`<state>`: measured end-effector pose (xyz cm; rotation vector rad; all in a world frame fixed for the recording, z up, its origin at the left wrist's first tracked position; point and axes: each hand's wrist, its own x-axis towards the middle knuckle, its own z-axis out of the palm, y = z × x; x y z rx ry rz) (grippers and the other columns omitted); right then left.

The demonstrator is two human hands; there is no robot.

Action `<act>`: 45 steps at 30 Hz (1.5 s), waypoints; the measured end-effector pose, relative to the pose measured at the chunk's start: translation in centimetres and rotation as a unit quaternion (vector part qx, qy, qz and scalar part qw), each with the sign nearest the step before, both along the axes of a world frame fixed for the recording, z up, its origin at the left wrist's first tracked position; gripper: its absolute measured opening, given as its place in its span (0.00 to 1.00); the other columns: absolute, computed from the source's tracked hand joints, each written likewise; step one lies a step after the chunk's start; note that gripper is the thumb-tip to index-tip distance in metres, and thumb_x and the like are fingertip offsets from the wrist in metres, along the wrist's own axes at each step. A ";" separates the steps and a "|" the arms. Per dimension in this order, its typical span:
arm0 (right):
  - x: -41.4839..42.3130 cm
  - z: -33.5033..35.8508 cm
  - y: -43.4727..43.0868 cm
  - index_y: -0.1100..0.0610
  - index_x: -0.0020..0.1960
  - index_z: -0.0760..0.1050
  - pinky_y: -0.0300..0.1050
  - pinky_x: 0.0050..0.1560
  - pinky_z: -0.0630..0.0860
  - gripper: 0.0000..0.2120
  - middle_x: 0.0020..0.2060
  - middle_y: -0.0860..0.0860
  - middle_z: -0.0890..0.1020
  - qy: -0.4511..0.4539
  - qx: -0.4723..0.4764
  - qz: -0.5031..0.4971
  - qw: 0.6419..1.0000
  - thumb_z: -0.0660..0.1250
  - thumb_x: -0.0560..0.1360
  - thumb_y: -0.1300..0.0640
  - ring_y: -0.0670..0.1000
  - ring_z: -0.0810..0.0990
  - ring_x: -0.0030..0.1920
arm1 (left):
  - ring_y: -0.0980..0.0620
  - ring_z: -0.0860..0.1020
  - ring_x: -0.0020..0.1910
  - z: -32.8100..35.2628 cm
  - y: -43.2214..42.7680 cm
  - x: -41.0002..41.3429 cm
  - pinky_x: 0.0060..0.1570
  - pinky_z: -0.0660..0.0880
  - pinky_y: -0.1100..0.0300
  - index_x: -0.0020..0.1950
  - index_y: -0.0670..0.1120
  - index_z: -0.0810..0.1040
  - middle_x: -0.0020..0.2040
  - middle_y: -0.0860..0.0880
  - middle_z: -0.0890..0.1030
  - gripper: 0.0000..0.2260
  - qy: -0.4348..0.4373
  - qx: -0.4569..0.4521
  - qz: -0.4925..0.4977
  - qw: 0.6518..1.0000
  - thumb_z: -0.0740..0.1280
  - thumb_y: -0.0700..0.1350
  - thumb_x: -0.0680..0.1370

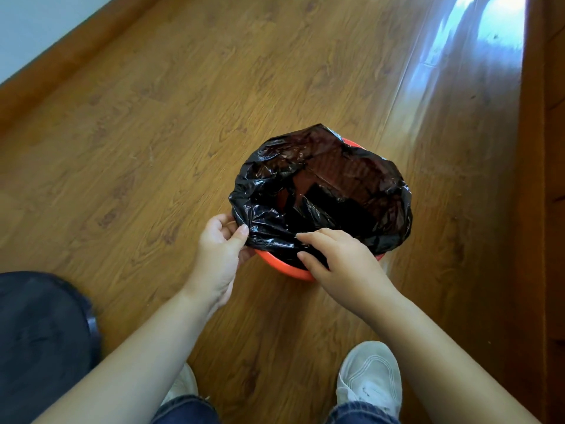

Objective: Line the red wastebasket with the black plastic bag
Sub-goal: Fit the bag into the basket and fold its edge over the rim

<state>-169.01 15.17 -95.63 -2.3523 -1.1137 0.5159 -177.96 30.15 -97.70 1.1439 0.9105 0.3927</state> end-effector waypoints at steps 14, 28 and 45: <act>-0.2 -0.9 1.4 0.58 0.45 0.78 0.52 0.45 0.74 0.03 0.41 0.53 0.81 -0.002 0.113 -0.007 0.994 0.68 0.71 0.61 0.56 0.77 0.45 | 0.52 0.75 0.51 2.0 0.1 -1.8 0.53 0.69 0.53 0.50 0.45 0.81 0.48 0.50 0.79 0.13 0.067 0.522 -0.313 0.790 0.70 0.48 0.68; -0.5 -0.1 -1.3 0.58 0.34 0.78 0.53 0.63 0.61 0.08 0.32 0.50 0.77 0.001 0.121 0.032 0.992 0.71 0.69 0.55 0.47 0.70 0.38 | 0.49 0.74 0.56 1.5 0.6 -2.5 0.56 0.66 0.49 0.34 0.44 0.79 0.48 0.50 0.80 0.11 0.056 0.514 -0.332 0.789 0.71 0.52 0.66; -0.7 -0.8 -2.9 0.58 0.44 0.78 0.51 0.45 0.69 0.12 0.39 0.54 0.77 -0.126 0.077 0.028 0.989 0.76 0.64 0.55 0.56 0.76 0.40 | 0.49 0.72 0.58 0.6 0.0 -2.1 0.59 0.63 0.52 0.45 0.47 0.81 0.47 0.51 0.80 0.11 0.078 0.557 -0.355 0.747 0.71 0.50 0.66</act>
